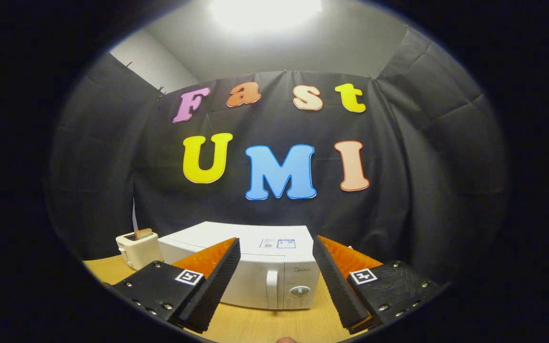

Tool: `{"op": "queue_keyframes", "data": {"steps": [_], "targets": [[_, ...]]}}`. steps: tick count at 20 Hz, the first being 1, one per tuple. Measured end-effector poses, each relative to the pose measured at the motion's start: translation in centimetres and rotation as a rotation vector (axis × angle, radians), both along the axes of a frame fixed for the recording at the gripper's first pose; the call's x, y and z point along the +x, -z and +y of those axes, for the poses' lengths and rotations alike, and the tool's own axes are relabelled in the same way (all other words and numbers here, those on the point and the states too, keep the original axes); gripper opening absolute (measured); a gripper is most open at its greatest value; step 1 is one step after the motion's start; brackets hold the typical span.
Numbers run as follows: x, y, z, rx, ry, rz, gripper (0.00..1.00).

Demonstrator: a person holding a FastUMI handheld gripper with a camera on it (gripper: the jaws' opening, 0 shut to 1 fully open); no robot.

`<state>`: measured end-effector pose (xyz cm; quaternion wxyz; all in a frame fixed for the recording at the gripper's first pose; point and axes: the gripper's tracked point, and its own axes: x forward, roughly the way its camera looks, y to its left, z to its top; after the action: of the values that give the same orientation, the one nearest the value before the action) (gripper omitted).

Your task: Open the microwave, put the food inside, and close the microwave door.

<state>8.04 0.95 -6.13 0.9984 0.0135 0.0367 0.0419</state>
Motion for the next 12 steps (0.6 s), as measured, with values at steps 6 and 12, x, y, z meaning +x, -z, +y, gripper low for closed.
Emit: {"op": "queue_keyframes", "data": {"steps": [6, 12], "targets": [[3.9, 5.9, 0.6, -0.012, -0.032, 0.103, 0.96], [5.5, 13.3, 1.4, -0.028, -0.044, 0.254, 0.96]]}}
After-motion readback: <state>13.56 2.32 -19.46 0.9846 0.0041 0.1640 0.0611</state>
